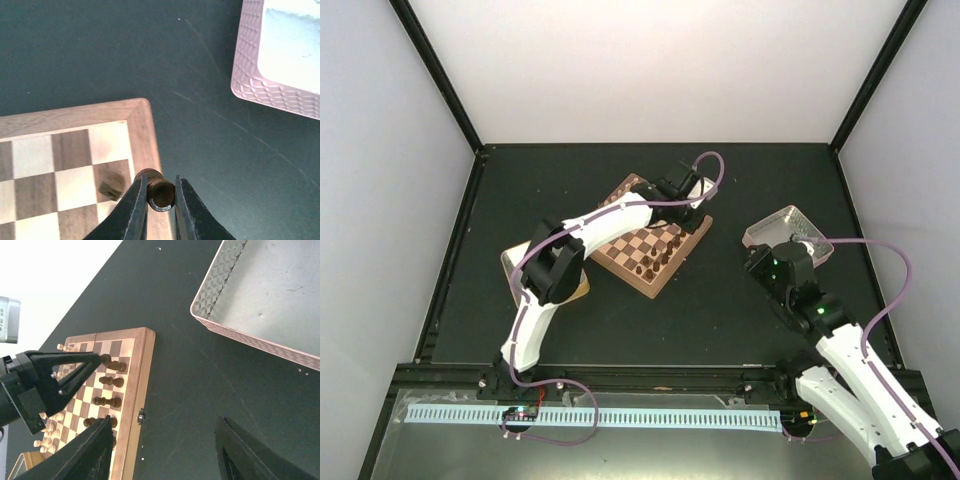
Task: Set up the chess pieces on the board
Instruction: Place the chess piece on the chessboard.
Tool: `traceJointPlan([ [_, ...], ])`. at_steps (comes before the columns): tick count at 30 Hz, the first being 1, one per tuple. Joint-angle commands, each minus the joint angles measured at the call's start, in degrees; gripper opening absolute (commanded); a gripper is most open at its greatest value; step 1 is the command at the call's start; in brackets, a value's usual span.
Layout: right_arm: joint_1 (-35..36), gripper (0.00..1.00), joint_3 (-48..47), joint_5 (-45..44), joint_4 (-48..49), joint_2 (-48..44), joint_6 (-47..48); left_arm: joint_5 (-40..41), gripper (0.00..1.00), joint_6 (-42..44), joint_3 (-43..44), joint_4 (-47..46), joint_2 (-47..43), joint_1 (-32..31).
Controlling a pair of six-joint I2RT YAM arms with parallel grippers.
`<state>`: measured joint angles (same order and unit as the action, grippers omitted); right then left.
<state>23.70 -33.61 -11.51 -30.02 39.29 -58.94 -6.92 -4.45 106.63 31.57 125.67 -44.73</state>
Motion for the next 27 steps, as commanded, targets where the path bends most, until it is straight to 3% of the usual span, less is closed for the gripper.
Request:
traceJointPlan([
  [1,-0.23,0.56,0.41,-1.59,-0.34,0.01,0.79,-3.02,0.02,2.82,2.85,-2.93,1.48,1.06],
  [11,-0.25,0.56,0.12,-0.70,0.18,1.46,1.27,-3.14,0.02,2.07,7.62,-3.66,6.90,1.31],
  [27,-0.25,0.57,0.27,-0.31,0.36,2.24,1.52,4.20,0.05,-0.08,9.40,-3.82,10.75,1.84],
])
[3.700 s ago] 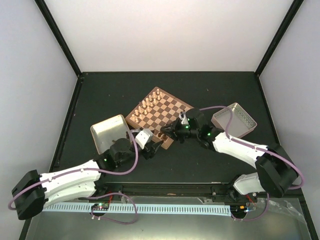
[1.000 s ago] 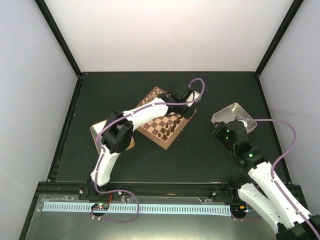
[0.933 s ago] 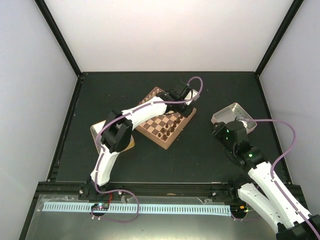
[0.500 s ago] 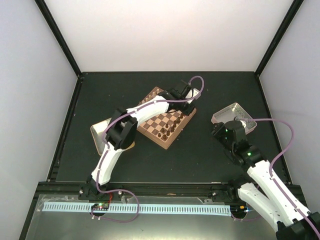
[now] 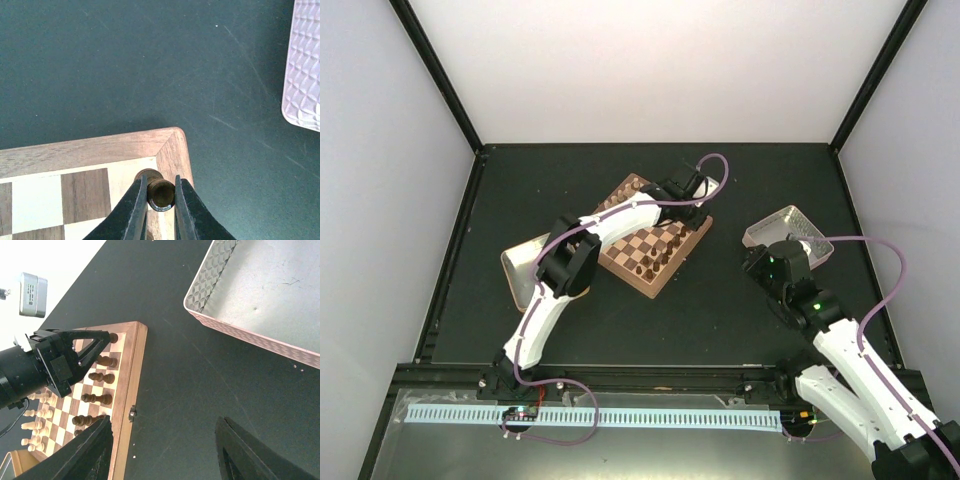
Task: Set up the chess pieces on the board
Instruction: Place the chess piece on the chessboard.
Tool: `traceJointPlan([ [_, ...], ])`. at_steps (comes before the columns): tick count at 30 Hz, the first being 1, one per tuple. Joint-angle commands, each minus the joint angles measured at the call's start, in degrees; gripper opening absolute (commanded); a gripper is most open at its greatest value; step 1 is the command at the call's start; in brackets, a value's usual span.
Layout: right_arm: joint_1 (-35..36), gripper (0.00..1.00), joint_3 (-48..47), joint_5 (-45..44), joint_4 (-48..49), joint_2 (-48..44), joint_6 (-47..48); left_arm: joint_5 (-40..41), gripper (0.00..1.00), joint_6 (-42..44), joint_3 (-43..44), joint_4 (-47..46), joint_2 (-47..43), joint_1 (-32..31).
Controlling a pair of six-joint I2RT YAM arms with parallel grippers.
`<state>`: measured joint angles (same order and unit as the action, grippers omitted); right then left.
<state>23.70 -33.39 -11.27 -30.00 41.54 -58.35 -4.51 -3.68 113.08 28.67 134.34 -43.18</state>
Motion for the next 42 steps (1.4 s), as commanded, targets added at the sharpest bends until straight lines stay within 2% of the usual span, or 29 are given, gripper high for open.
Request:
traceJointPlan([
  [1,-0.21,0.57,-0.11,-0.69,0.23,-0.05,1.07,1.93,0.05,-0.83,3.13,-0.78,2.36,0.29],
  [11,-0.24,0.57,-0.37,-0.87,-0.19,-0.25,1.33,3.21,0.06,-1.62,4.26,-0.03,3.81,0.46],
  [18,-0.24,0.57,-0.27,-0.51,0.24,-0.12,1.30,3.07,0.11,-1.53,4.34,0.54,3.69,0.49],
  [21,-0.19,0.57,-0.34,-0.41,0.37,-0.03,1.26,3.04,0.14,-1.50,4.34,0.90,3.52,0.54],
  [27,-0.24,0.57,-0.53,0.02,0.40,0.38,1.37,3.11,0.24,-3.05,4.35,1.43,2.63,0.94],
  [37,-0.24,0.57,-0.78,0.59,0.22,0.17,1.65,1.17,0.25,-3.69,4.34,0.91,0.52,1.31],
  [39,-0.25,0.57,-0.82,0.63,0.20,0.04,1.66,0.85,0.28,-3.78,4.35,1.10,-0.24,1.44],
  [42,-0.24,0.57,-0.89,0.65,0.38,-0.03,1.89,0.87,0.39,-4.49,4.30,1.74,-2.21,1.63],
])
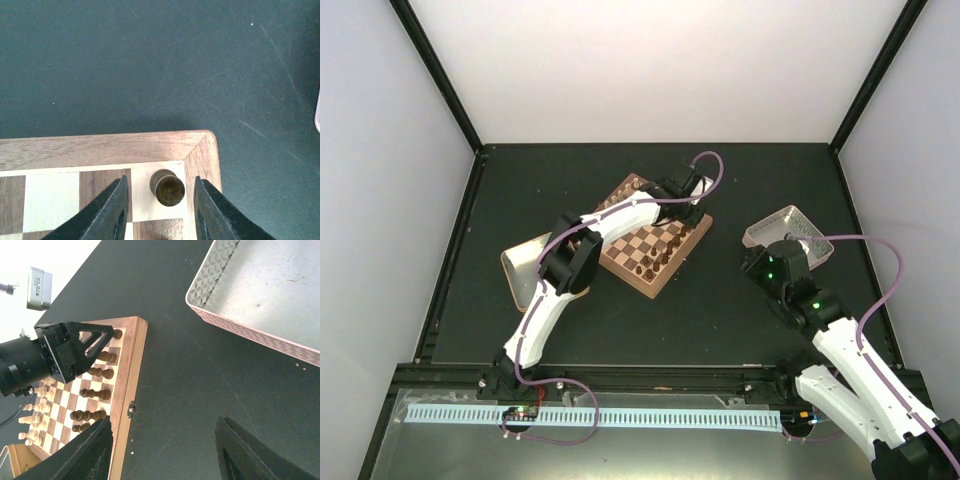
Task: Set up the chess pieces on the board
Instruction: Place the chess piece on the chessboard, then pick up the chess piece from the storage box.
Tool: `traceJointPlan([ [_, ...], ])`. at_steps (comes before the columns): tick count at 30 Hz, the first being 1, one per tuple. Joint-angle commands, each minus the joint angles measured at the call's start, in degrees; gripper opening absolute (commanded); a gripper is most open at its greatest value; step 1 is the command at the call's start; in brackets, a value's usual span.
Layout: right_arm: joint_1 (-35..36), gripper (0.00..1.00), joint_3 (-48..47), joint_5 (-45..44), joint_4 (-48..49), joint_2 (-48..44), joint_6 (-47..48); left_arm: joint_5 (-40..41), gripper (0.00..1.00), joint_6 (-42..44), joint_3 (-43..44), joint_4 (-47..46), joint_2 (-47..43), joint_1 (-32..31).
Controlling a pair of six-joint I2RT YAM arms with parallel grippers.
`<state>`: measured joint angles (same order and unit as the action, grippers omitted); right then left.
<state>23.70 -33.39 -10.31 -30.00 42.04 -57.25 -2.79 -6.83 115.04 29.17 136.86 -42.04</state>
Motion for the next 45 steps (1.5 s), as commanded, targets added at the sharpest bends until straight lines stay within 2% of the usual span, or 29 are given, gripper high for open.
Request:
traceJointPlan([
  [1,-0.24,0.57,-0.89,-0.26,0.47,-0.54,0.95,-0.90,0.42,-1.61,2.29,1.40,-5.60,0.56],
  [4,-0.24,0.57,-1.06,0.46,1.00,-0.26,1.34,-0.98,0.50,-2.27,2.05,2.32,-9.10,0.95],
  [8,-0.28,0.57,-1.83,1.99,1.96,0.63,2.74,-0.44,0.54,-3.66,-1.24,5.55,-15.73,2.06],
  [13,-0.27,0.58,-3.99,3.93,2.75,3.98,5.45,3.61,0.58,-7.77,-20.81,2.88,-32.20,5.75],
  [18,-0.16,0.58,-5.77,6.10,4.45,8.60,7.50,4.82,0.60,-14.81,-39.73,4.47,-49.97,13.02],
  [26,-0.07,0.58,-10.00,8.11,6.80,20.10,11.32,7.45,0.59,-22.17,-62.48,7.86,-67.51,22.58],
  [31,-0.06,0.58,-13.50,6.17,8.10,27.21,14.44,3.32,0.53,-23.13,-69.75,9.59,-67.77,25.16],
  [38,-0.15,0.58,-21.00,-2.69,4.20,36.14,19.83,0.74,0.43,-24.09,-67.50,16.85,-58.45,27.07],
  [45,-0.15,0.57,-24.64,-7.14,-0.37,41.84,24.80,3.17,0.50,-26.59,-62.82,22.53,-56.04,27.36],
])
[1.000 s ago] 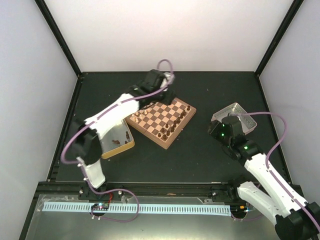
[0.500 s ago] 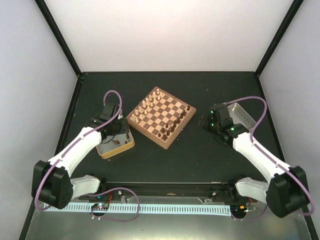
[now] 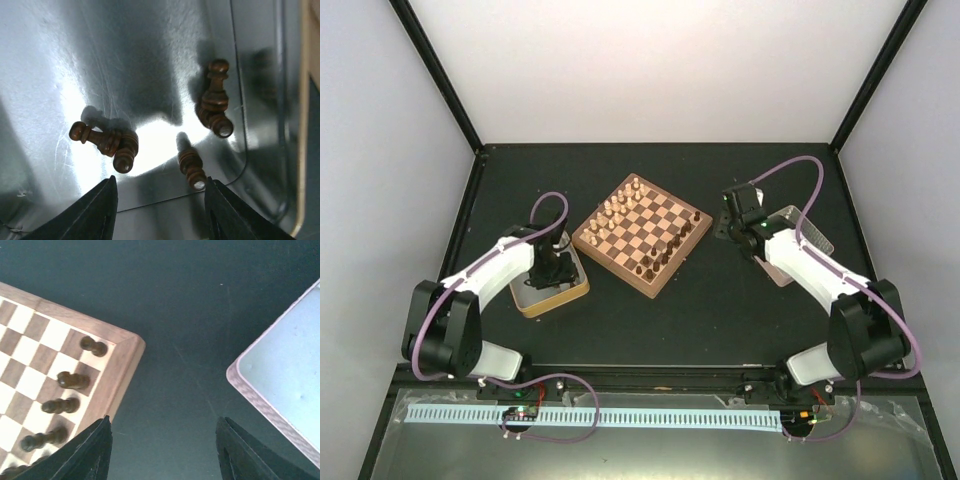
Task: Set up the chess pieces on the board
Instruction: Pick up the chess piece from the storage box.
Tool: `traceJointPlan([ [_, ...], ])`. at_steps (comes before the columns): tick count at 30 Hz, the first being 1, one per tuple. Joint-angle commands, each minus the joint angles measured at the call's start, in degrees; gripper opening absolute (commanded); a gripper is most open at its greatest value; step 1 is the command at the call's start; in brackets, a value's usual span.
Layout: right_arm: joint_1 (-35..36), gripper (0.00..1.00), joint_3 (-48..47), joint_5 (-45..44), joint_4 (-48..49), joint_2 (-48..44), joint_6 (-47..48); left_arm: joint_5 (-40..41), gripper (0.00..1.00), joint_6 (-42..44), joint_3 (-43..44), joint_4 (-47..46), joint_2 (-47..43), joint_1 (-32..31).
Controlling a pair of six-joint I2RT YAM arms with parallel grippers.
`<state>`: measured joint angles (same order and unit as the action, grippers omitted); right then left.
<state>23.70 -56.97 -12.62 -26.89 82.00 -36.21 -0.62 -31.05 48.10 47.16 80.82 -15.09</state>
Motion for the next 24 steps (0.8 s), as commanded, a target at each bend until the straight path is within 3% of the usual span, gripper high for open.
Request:
traceJointPlan([
  [1,-0.15,0.57,-1.15,-4.65,-3.84,2.60,3.82,1.45,0.51,-2.45,3.87,4.29,-0.24,0.41],
  [6,-0.15,0.55,-3.23,-4.37,-5.75,5.04,4.46,4.29,0.44,-2.33,2.05,3.19,0.46,0.50],
  [14,-0.20,0.48,0.54,-0.18,1.44,2.09,2.56,3.28,0.36,-0.35,-3.26,-7.33,2.65,1.38],
  [24,-0.15,0.39,-0.06,2.11,2.10,-0.31,0.70,5.85,0.09,1.22,-1.90,-8.88,4.25,2.07],
])
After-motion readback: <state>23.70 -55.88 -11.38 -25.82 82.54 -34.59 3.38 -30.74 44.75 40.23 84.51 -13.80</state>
